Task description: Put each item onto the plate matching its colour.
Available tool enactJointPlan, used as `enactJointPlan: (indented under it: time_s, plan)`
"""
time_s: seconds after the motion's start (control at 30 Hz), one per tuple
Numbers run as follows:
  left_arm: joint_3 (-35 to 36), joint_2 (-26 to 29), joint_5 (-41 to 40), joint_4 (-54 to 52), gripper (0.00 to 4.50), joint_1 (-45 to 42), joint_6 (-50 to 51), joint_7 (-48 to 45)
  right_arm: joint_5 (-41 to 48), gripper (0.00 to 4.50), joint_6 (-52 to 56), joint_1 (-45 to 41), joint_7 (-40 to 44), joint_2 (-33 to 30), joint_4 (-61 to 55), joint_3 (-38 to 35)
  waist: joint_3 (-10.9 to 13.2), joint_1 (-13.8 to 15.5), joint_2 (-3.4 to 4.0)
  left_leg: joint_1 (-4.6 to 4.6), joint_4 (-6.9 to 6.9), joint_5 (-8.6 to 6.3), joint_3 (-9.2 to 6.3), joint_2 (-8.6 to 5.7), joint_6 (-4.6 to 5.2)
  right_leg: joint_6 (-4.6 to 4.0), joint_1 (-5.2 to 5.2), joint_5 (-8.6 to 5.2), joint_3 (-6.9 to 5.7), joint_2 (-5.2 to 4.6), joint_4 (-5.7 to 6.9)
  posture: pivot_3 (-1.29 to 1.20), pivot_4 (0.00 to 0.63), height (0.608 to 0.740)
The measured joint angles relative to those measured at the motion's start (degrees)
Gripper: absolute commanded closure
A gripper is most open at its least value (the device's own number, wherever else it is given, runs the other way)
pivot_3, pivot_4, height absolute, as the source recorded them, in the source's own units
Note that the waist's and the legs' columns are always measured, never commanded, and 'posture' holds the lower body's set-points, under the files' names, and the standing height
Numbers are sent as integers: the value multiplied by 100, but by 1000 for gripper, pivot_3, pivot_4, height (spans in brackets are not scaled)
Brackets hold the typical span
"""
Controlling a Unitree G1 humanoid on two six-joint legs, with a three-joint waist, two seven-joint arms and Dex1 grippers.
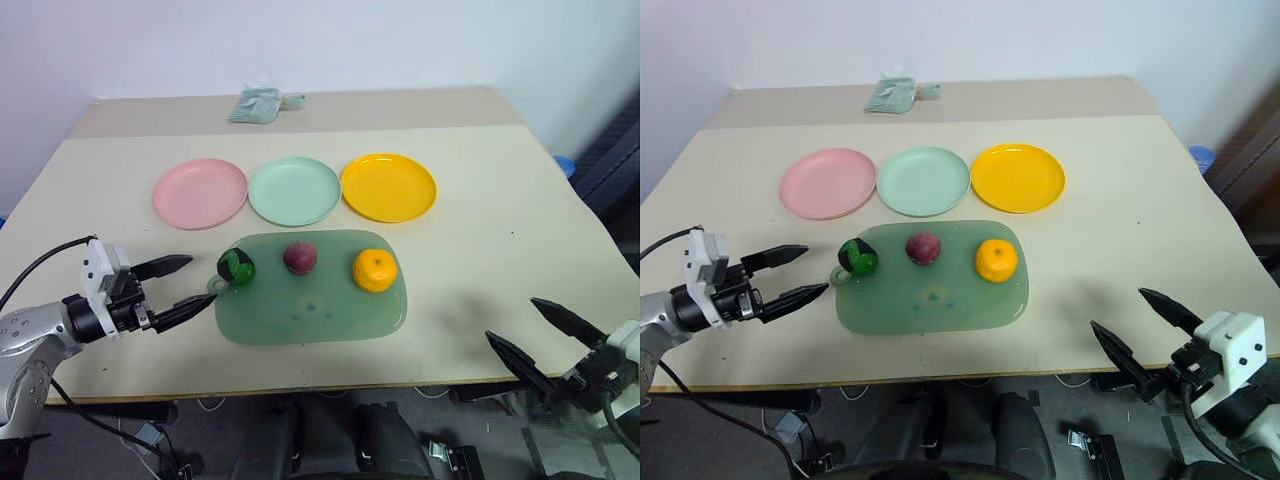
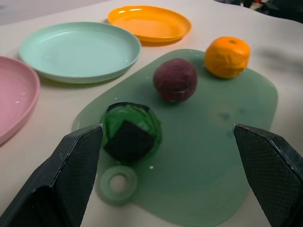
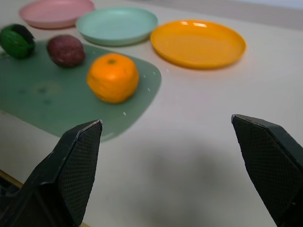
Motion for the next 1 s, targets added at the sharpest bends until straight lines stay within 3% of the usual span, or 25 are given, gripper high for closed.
enactJointPlan:
  time_s: [0.27, 0.6, 0.87, 1.0]
  plan:
    - [-13, -139, 19, -183, 0, 4, 75, 125, 206, 40, 510, -325, -565, -193, -629, 194, 2, 50, 3, -29, -26, 1, 15, 0, 1, -35, -54, 8, -5, -9, -1, 0, 150, 740]
    - [-197, -367, 130, -361, 0, -368, 184, 506, 1063, 40, 1090, -485, -1081, -666, -1546, 171, 5, 55, -14, -35, -1, 7, 21, 1, 13, -33, -49, 12, -20, -19, 7, 0, 150, 740]
    - [-421, -455, 446, -21, 0, -817, 268, 792, 1371, 40, 1274, -2086, -1017, -1475, -1501, 1162, 10, 43, -29, -22, 20, 8, 32, 10, 15, -33, -36, 26, -32, -23, 10, 0, 150, 740]
    - [-564, -469, 757, 348, 0, -878, 239, 891, 1268, 40, 1510, -3164, -693, -1841, -841, 1990, 16, 53, -32, -27, 34, 7, 33, 10, 19, -35, -33, 29, -37, -26, 10, 0, 150, 740]
